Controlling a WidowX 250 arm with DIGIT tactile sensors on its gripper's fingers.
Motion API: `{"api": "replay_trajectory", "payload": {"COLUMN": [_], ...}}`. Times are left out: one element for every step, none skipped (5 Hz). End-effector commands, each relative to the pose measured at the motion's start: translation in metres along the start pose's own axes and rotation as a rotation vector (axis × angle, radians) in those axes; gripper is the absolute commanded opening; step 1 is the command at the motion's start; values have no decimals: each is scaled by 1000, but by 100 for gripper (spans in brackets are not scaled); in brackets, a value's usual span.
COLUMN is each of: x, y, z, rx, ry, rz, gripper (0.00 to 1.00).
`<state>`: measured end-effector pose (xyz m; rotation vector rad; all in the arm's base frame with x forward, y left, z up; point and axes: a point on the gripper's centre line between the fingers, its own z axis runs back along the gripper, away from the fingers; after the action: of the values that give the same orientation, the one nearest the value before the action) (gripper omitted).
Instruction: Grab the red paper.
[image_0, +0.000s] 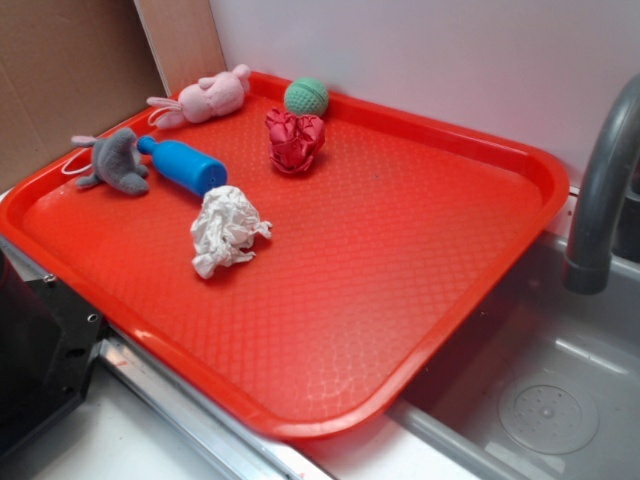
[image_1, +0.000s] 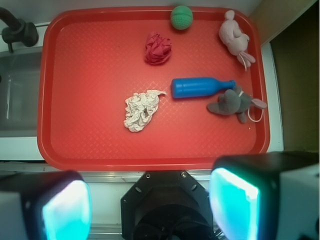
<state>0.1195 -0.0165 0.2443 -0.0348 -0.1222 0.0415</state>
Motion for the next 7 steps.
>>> {"api": "replay_trajectory", "payload": {"x": [0, 44, 77, 106, 124, 148, 167], "y": [0, 6, 17, 25, 28, 27, 26], "z": [0, -56, -103, -139, -167, -193, -218], "rx": [0, 49, 69, 69, 83, 17, 45], "ry": [0, -22, -55, -85, -133, -228, -214], "rz": [0, 87, 191, 221, 233, 240, 306], "gripper": [100, 100, 100, 100, 100, 100, 100]}}
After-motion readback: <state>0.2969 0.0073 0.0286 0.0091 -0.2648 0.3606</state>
